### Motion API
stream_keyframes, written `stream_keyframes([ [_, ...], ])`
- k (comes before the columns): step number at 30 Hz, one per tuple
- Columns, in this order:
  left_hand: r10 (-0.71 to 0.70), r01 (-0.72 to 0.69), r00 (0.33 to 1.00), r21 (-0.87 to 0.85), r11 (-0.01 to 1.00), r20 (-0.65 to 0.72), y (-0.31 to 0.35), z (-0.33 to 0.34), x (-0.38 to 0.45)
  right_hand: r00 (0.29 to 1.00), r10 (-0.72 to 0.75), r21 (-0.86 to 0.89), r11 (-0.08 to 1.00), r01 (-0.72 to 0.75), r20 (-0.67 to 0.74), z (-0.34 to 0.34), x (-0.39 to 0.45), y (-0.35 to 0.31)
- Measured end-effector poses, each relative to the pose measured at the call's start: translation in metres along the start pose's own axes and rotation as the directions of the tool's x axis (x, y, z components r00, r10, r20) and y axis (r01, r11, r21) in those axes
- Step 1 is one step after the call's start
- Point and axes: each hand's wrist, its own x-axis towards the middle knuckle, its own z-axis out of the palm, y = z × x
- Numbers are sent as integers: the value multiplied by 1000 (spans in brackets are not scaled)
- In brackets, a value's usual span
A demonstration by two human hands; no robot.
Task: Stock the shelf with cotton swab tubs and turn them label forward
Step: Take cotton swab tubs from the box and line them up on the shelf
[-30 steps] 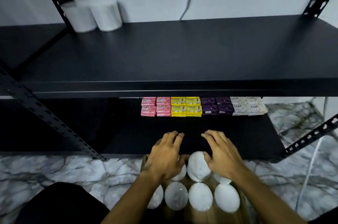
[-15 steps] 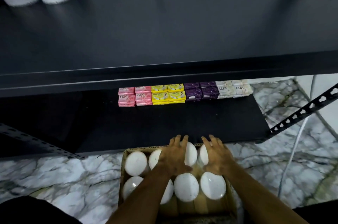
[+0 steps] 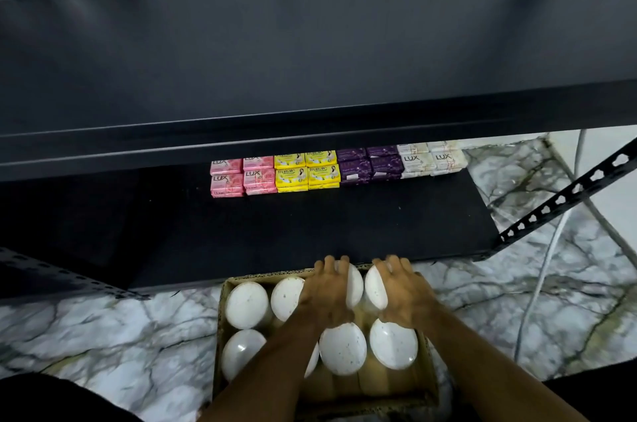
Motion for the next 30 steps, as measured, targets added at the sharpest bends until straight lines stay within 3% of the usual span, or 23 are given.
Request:
stream_keyframes([
  [8, -23, 21, 998, -35, 999, -58, -18, -48, -35, 990, -135, -83, 987, 138, 35, -50, -9, -11],
  [12, -22, 22, 989, -2, 1000, -144, -29, -96, -66, 973, -228, -160, 962, 221, -28, -89, -19, -35],
  [23, 24, 32, 948, 168, 985, -316, -48, -226, -171, 869, -458, -238, 879, 412, -186, -207, -81, -119],
  [30, 63, 4, 924, 176, 984, -376, -57, -299, -236, 802, -540, -279, 835, 473, -255, -275, -122, -163],
])
